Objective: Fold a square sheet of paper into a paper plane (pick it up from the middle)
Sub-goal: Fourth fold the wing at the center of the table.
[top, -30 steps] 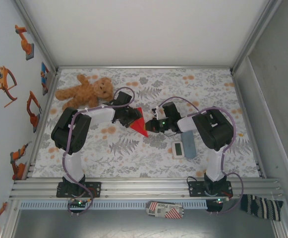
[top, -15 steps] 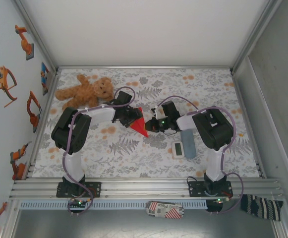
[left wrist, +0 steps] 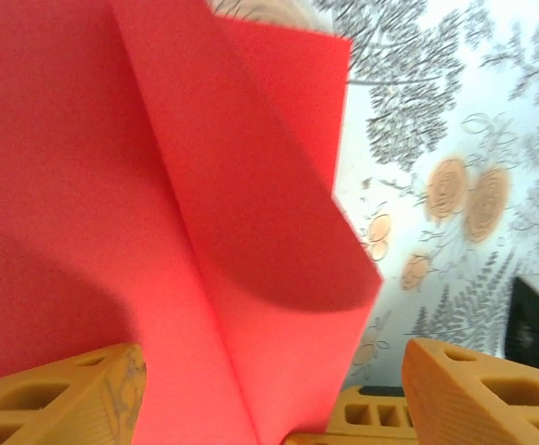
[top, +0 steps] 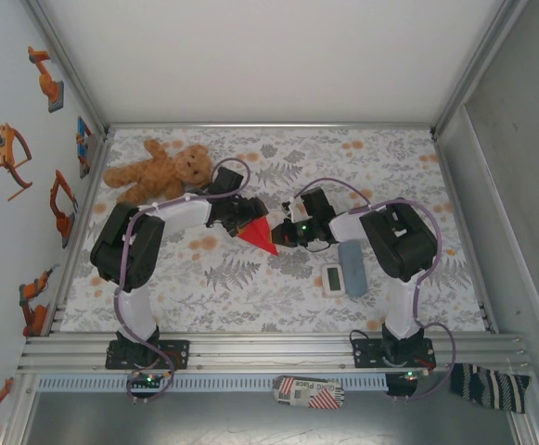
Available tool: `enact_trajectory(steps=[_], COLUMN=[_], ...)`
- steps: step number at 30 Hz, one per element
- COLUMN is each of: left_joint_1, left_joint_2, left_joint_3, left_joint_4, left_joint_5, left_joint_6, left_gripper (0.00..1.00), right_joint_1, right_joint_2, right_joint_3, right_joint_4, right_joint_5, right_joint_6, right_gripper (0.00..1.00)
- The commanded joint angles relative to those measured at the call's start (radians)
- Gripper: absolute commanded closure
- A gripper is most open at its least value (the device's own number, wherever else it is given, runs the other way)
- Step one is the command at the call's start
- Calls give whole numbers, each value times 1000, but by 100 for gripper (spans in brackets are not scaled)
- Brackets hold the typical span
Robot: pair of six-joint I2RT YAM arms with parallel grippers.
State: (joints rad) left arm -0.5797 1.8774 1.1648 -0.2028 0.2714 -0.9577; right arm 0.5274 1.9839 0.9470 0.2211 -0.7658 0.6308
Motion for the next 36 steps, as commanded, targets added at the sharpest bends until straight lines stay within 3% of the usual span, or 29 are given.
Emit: enact_trajectory(steps=[1, 8, 13, 17, 36], left_joint_1=[9, 11, 11, 11, 33], left_joint_2=[-69, -93, -67, -62, 33], left_joint_3=[-20, -98, -137, -152, -154], left_joint_4=[21, 97, 198, 293, 353], left_joint_5=[20, 40, 91, 136, 144], left_joint_6=[35, 24, -9, -25, -59], left_gripper=[25, 33, 57, 67, 80], right_joint_1=[17, 20, 20, 20, 20], right_joint_2=[82, 81, 84, 85, 93], right_joint_3=[-26, -21, -14, -8, 13], right_joint_4=[-141, -147, -160, -173, -221], right_joint_5=[149, 148, 152, 158, 172], right_joint_6=[-33, -44, -48, -53, -67], right_gripper=[94, 94, 94, 94, 92])
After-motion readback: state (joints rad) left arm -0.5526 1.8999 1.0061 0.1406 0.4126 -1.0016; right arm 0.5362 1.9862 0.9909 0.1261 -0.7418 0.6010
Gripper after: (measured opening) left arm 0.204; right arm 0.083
